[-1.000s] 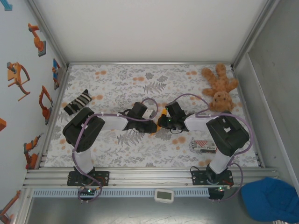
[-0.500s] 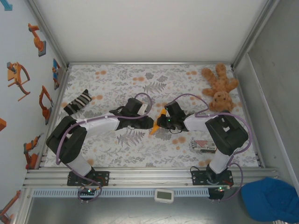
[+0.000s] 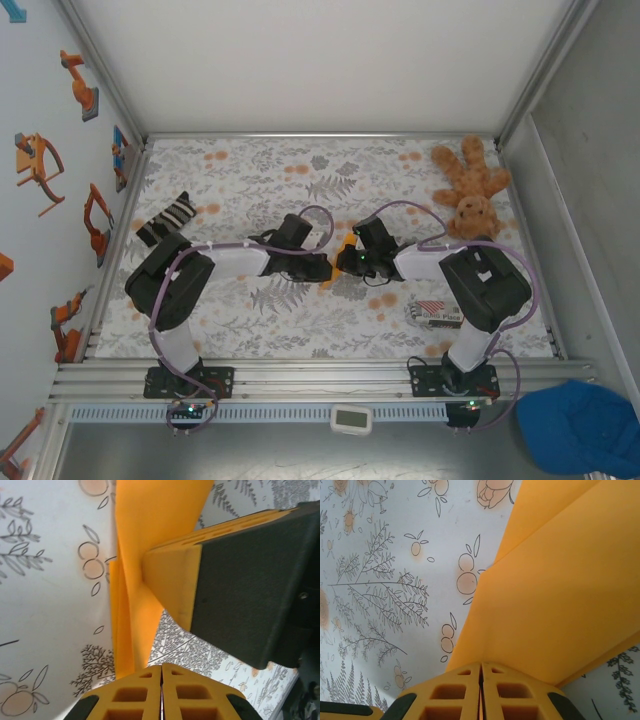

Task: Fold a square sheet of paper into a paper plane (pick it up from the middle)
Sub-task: Fold the wing for the fifth time at the center of the table.

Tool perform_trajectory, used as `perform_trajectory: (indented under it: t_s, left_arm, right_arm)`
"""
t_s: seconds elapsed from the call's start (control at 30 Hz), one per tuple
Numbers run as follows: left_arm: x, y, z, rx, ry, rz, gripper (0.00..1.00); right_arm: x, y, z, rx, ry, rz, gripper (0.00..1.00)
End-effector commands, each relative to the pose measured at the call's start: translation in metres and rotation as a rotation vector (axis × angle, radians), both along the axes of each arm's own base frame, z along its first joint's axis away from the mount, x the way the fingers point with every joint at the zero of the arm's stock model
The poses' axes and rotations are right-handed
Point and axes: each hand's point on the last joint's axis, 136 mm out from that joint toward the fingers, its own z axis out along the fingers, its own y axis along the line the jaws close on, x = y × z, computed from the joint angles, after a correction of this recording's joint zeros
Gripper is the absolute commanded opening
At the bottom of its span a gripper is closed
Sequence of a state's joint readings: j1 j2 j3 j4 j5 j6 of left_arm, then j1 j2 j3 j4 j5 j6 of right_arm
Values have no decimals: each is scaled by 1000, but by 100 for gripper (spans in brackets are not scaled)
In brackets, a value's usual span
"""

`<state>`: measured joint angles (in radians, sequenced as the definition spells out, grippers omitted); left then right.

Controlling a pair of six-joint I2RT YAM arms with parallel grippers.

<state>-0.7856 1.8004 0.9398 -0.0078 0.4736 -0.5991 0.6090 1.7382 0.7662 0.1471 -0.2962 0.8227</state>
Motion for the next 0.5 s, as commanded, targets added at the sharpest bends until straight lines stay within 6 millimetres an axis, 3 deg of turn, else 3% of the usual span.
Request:
perform_trajectory:
  t_s: [0.0, 0.23, 0.47]
  left_arm:
    - [6, -10, 7, -26, 0, -16, 8]
    - [4, -8, -10, 22, 37, -27, 7]
    - [0, -6, -14, 37, 52, -30, 7]
  right_arm:
    - [-16, -17, -29, -76, 90, -21, 9]
    - [-17, -18, -31, -79, 96, -25, 9]
    - [-17, -20, -33, -84, 101, -28, 9]
